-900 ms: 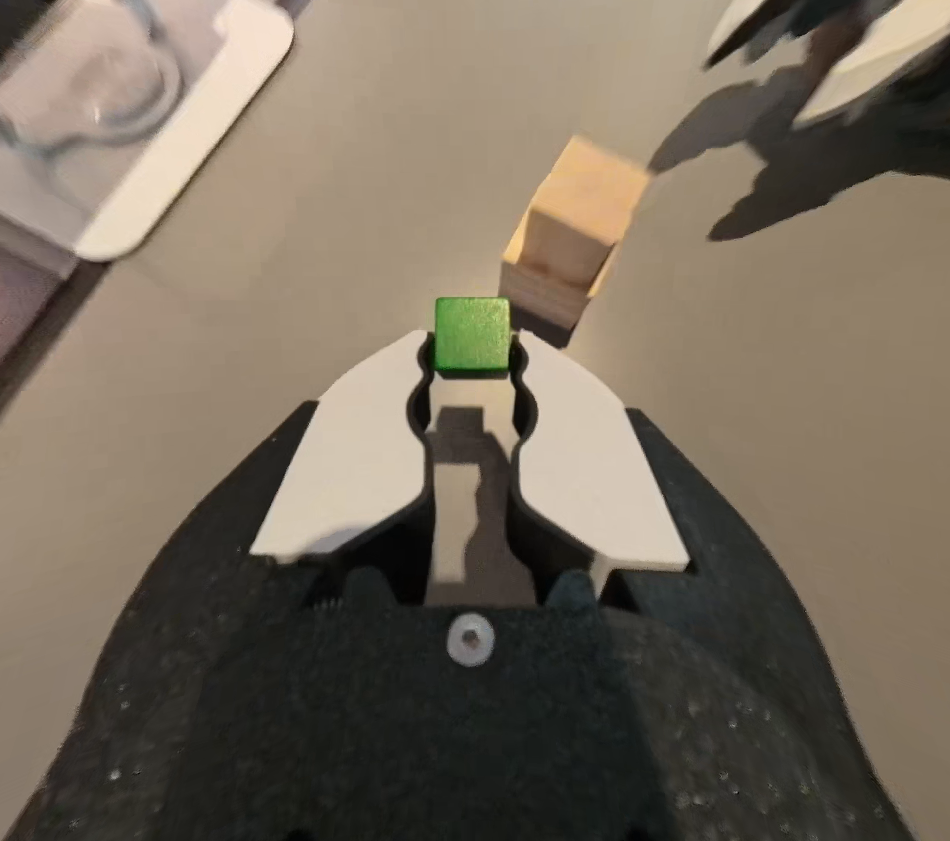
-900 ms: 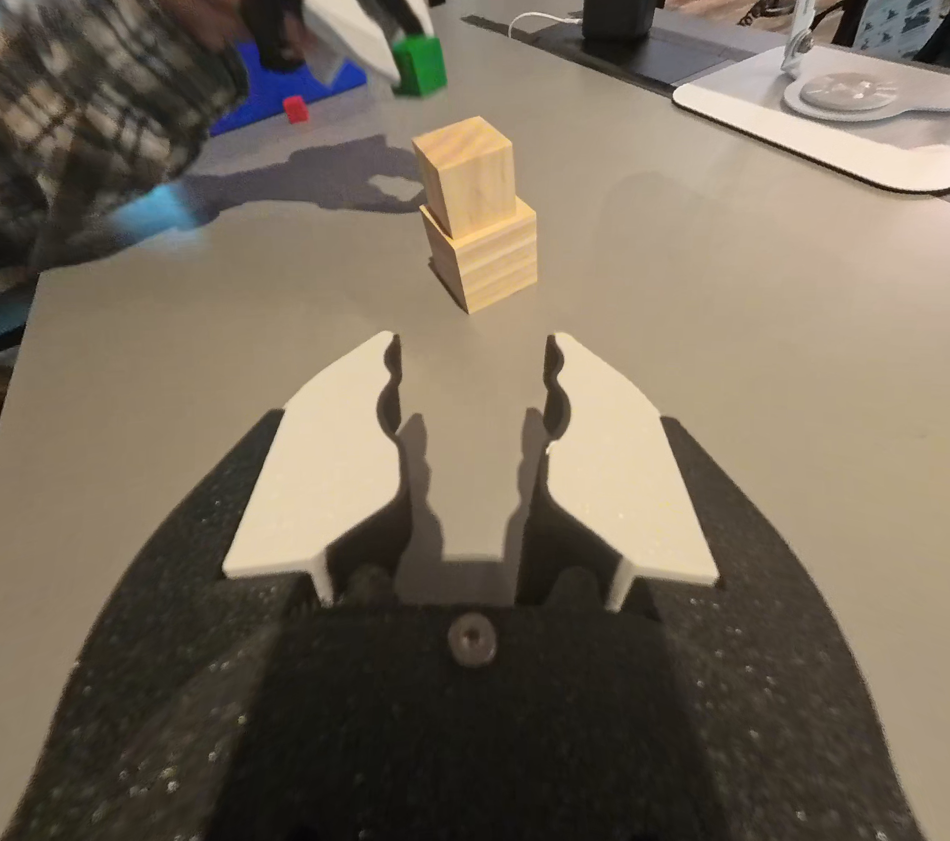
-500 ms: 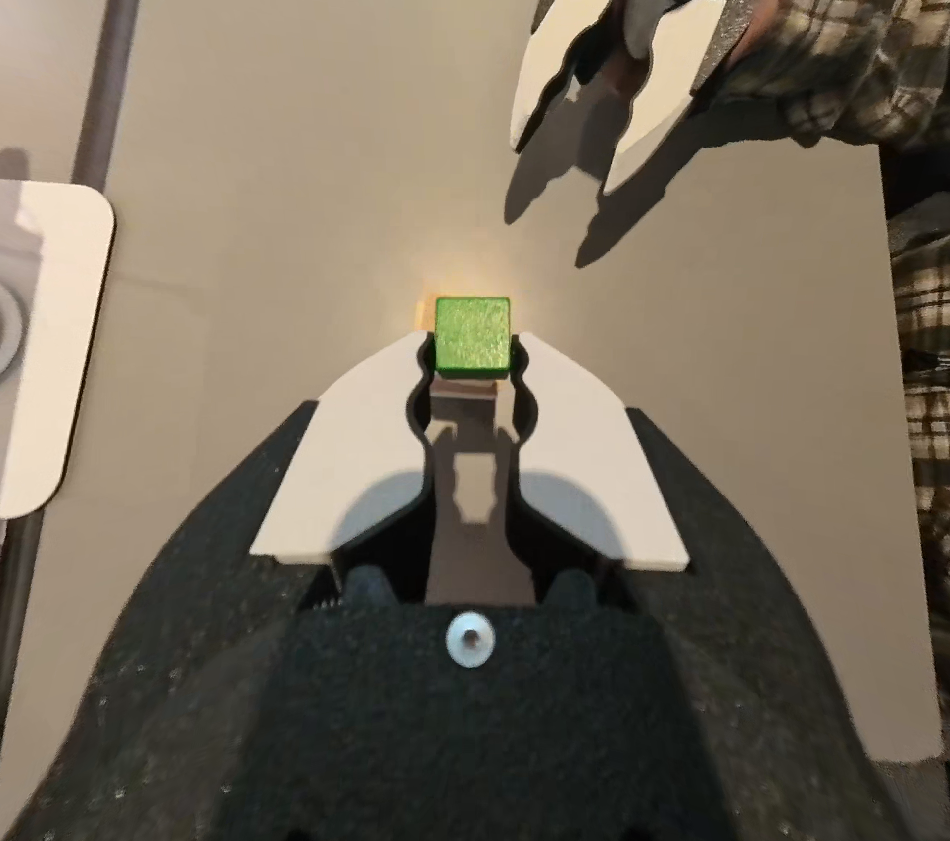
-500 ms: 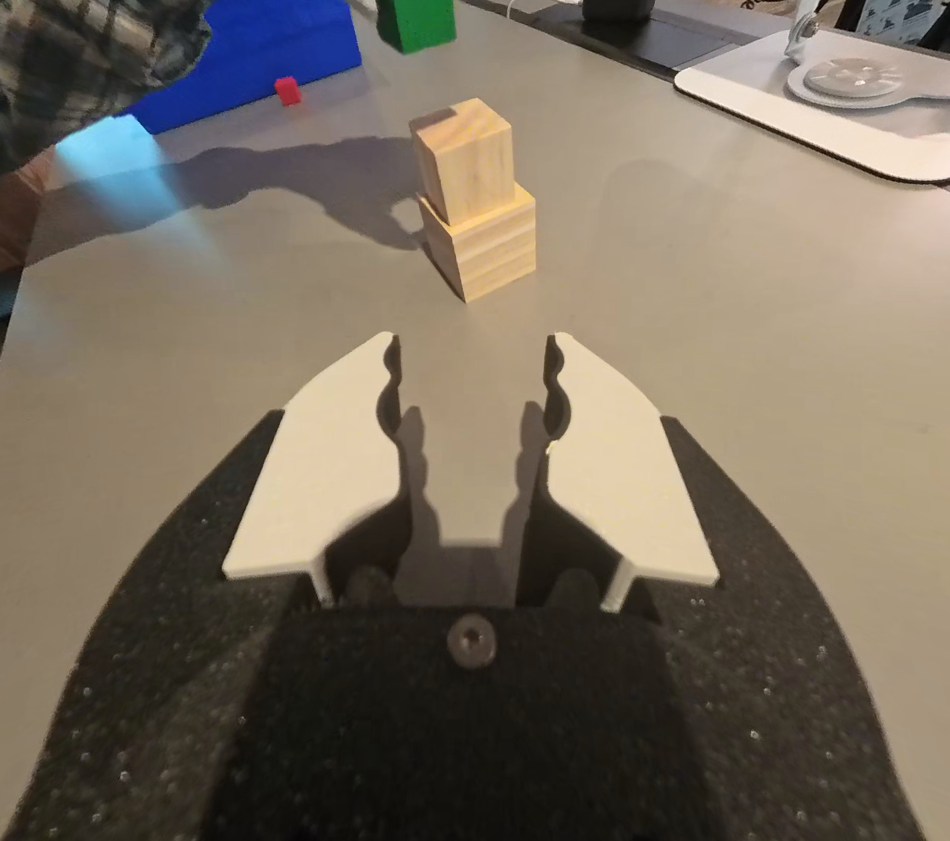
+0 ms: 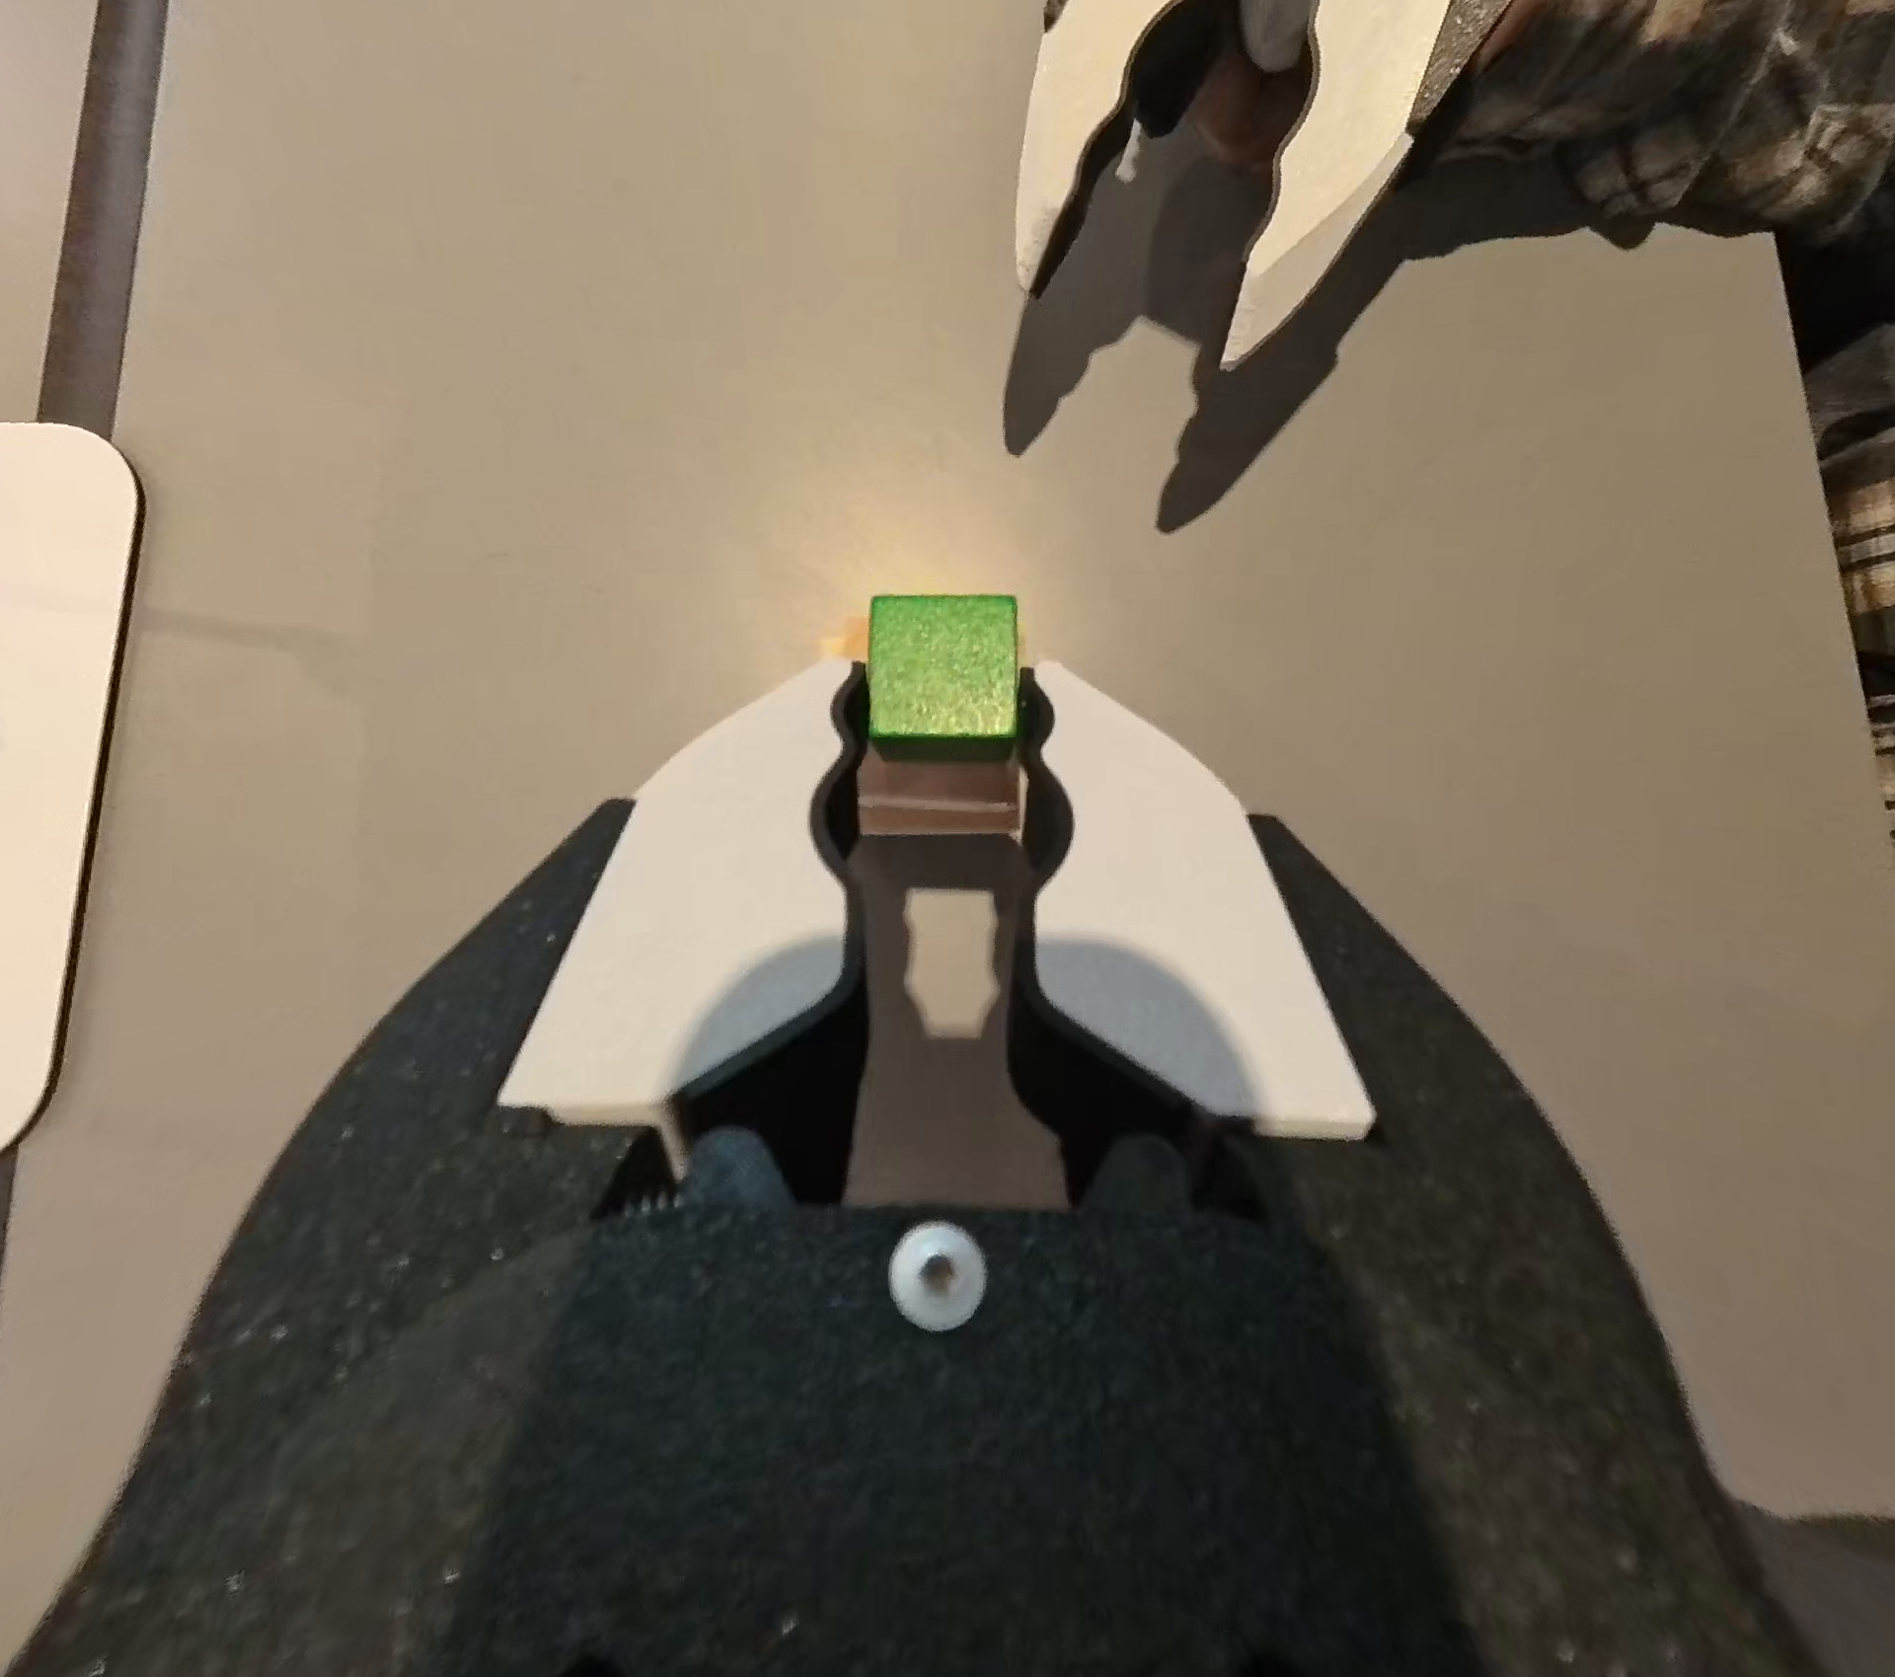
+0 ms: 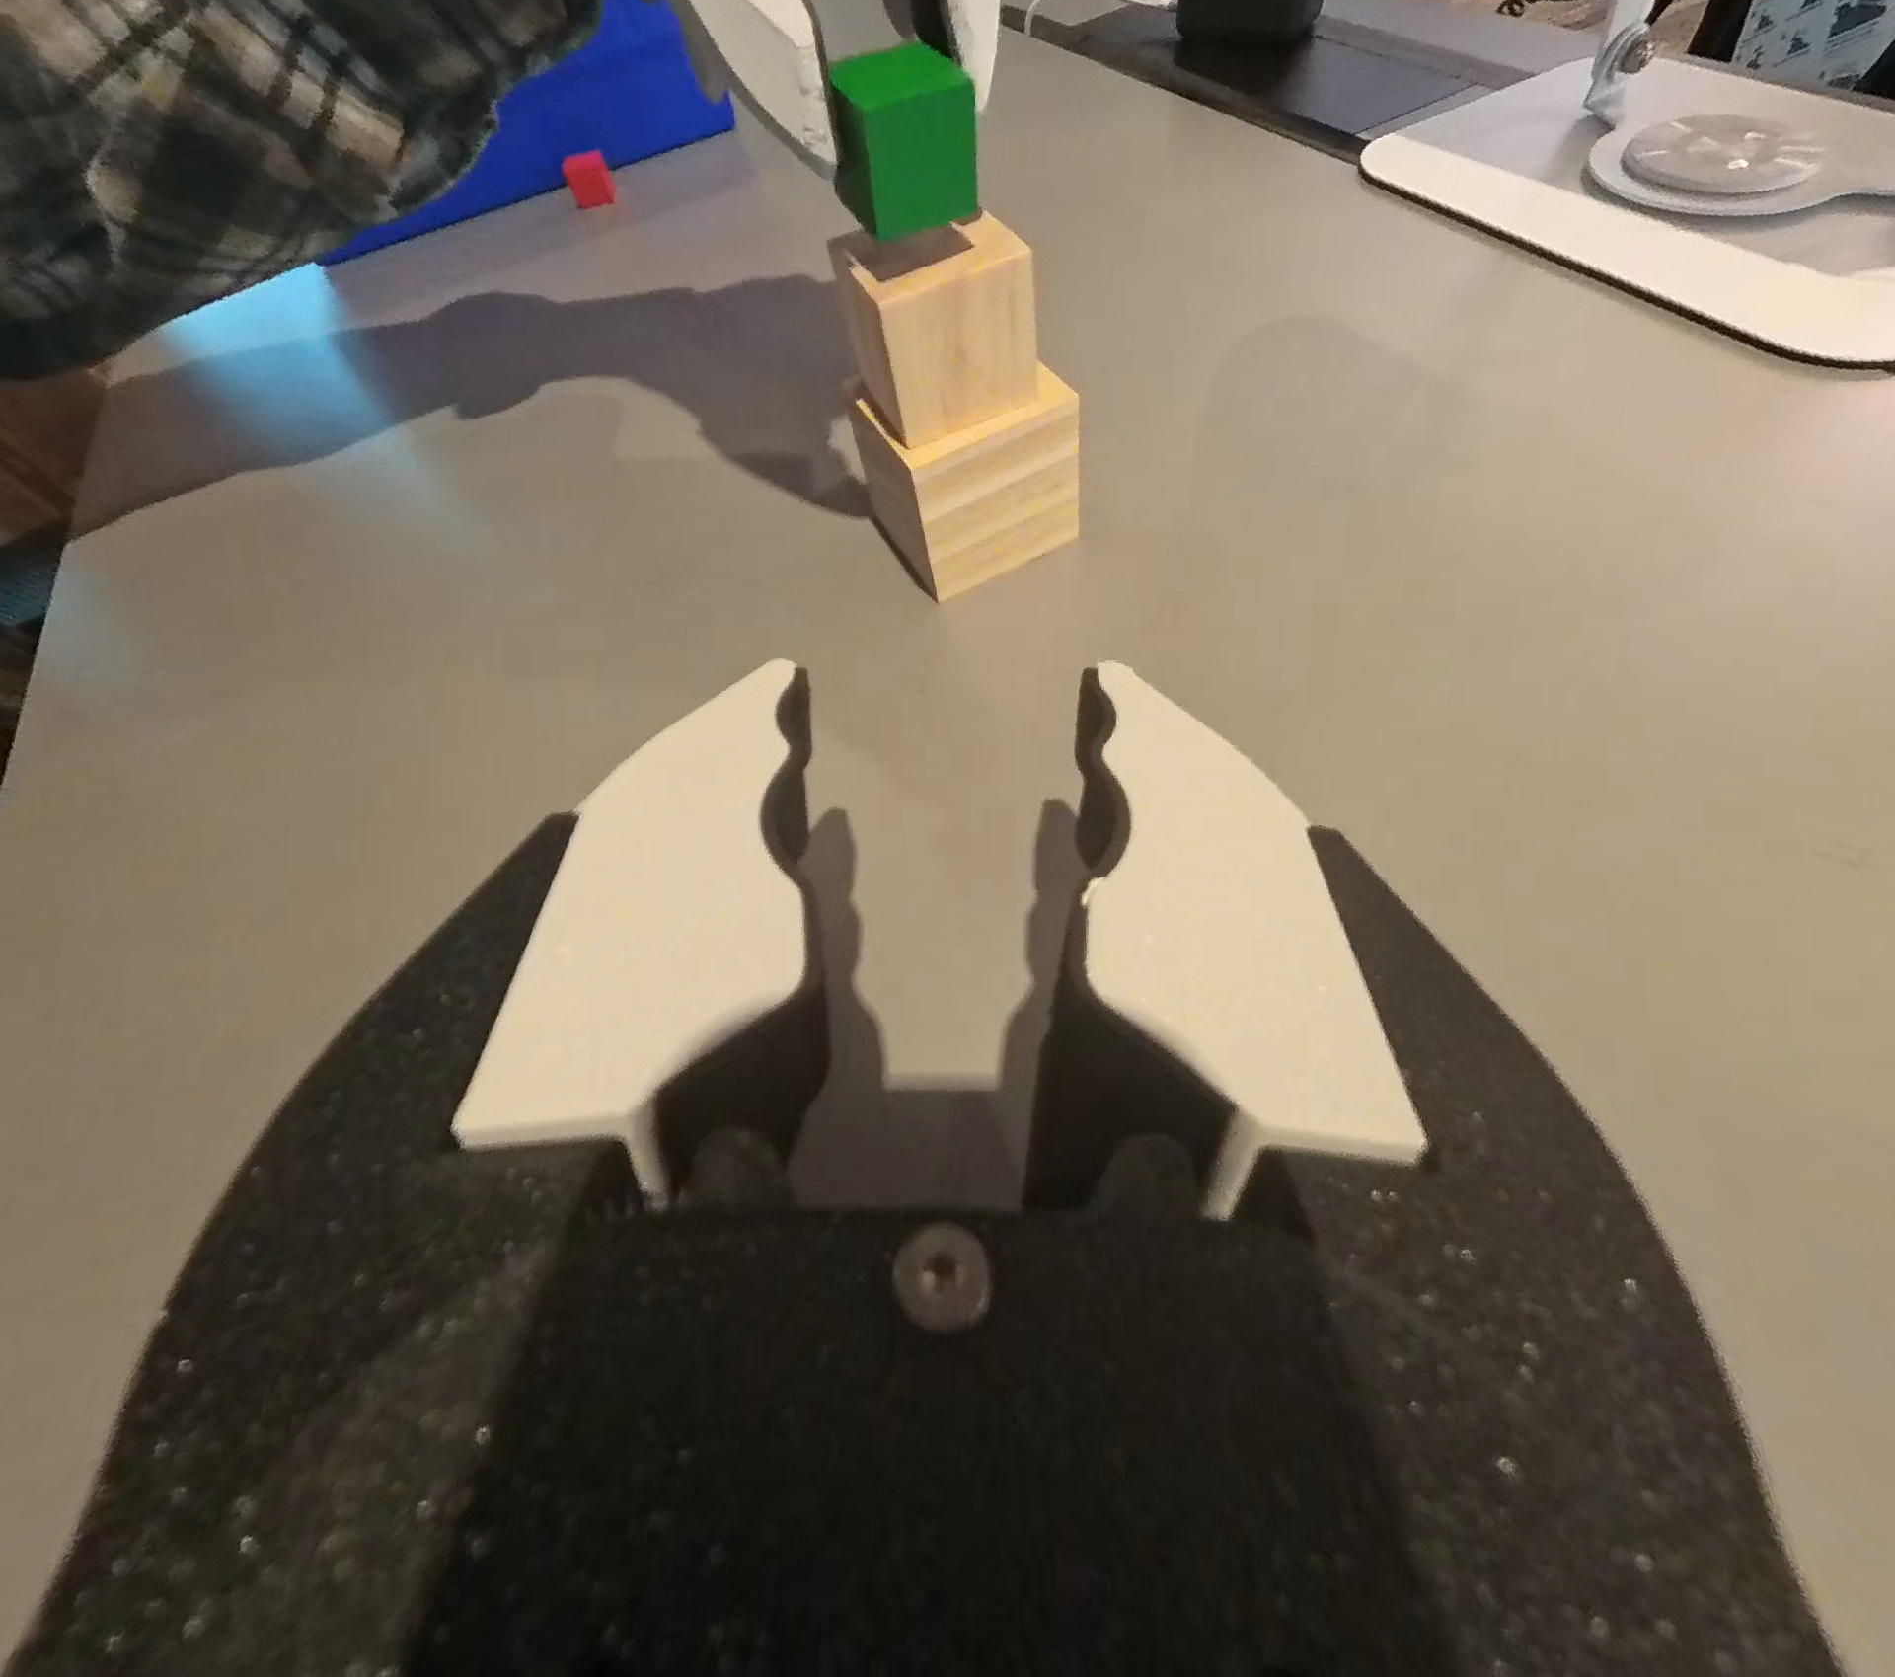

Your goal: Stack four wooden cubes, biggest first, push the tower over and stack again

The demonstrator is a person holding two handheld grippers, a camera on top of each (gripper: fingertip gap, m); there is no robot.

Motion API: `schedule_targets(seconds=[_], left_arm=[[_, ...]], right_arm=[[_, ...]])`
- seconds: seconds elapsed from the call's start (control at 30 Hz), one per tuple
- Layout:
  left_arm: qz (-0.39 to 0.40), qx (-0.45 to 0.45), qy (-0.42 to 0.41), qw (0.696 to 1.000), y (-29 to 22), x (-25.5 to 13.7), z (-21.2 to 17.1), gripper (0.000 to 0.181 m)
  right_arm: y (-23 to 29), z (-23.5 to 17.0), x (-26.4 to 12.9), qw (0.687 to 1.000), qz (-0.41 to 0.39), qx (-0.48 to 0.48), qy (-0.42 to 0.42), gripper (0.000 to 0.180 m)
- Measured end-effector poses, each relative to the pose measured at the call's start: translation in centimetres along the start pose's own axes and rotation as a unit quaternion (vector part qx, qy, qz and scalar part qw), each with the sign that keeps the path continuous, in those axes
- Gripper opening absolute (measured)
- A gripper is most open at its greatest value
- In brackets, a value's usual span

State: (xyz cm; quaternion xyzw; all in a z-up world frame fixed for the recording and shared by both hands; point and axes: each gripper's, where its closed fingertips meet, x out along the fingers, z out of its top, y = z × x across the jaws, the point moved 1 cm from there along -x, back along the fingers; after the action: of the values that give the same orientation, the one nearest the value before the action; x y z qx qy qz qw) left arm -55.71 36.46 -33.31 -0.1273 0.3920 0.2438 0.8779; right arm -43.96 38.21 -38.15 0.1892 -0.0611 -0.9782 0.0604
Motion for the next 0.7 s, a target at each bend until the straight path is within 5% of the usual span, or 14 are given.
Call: schedule_targets(seconds=[0.7], left_arm=[[-0.001, 0.003, -0.001, 1.0, 0.21, 0.5, -0.86, 0.028]], right_arm=[[0.07, -0.44, 0.27, 1.0, 0.011, 0.008, 0.008, 0.046]])
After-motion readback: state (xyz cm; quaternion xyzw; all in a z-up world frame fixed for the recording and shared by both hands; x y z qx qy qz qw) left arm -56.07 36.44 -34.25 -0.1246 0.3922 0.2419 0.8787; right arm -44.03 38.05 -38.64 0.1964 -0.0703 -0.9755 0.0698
